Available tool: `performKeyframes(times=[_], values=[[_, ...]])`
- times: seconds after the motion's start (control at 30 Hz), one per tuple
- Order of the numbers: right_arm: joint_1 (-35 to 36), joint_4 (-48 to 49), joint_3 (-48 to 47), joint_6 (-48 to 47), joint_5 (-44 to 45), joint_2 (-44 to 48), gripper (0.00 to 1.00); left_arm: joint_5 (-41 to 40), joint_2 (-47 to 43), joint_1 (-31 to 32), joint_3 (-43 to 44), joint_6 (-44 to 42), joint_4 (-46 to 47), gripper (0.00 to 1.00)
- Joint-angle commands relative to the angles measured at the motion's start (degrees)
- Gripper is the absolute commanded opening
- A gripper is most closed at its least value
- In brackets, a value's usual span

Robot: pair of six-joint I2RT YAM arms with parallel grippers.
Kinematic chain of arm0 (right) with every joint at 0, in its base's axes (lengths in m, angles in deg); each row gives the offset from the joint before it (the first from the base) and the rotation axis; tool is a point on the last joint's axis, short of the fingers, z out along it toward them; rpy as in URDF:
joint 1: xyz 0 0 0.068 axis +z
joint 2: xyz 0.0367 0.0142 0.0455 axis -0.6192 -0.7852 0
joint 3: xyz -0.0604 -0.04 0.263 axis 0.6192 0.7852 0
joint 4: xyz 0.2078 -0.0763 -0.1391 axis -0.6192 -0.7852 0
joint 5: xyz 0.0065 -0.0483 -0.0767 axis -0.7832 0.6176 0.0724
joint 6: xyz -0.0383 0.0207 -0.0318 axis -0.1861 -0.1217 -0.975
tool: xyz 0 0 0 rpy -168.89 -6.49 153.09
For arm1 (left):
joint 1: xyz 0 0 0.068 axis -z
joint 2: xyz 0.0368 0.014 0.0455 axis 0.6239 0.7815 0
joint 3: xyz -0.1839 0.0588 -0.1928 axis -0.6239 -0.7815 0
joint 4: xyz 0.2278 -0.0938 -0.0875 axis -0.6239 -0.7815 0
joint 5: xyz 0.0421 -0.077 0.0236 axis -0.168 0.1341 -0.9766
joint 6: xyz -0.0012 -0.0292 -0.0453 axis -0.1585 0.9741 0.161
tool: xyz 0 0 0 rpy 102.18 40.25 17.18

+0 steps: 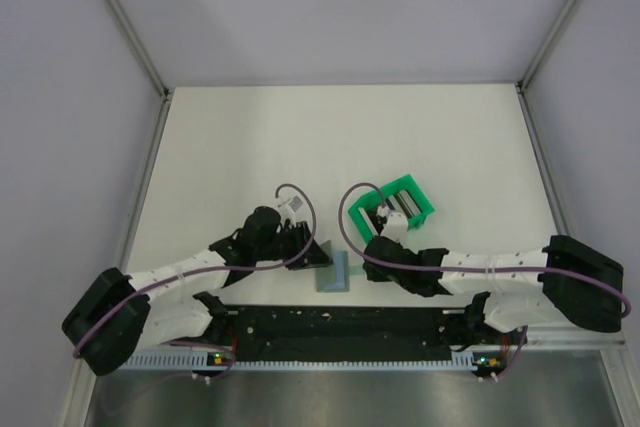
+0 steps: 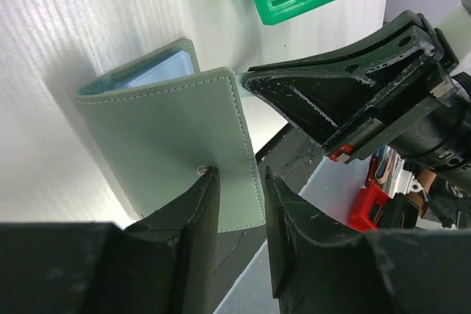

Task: Put the credit cards into the card holder
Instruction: Close the card holder at the center of the board.

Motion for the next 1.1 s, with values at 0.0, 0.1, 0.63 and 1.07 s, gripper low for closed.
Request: performKeyframes(times=[0.0,0.1,0.63,1.07], values=[[-0.03,1.87,0.02,0.96,1.37,2.64,0.00,-2.15,2.11,1.89,0.09,0.40,6.07,0.35],[-0.03,1.78,-0.33,0.61,1.28,3.16,0.00,-4.43,2.47,2.16,0.18,-1.18,4.47,0.34],[-0.03,1.34,-3.67,-1.41,-0.12,1.06,0.00,-3.56,12.49,3.65,1.32,-3.12,8.61,0.32],[-0.03,1.78,-8.50,-4.84,-3.63,-1.93,0.00,-6.37,13.10,4.35,3.96,-8.75,0.87,0.31]])
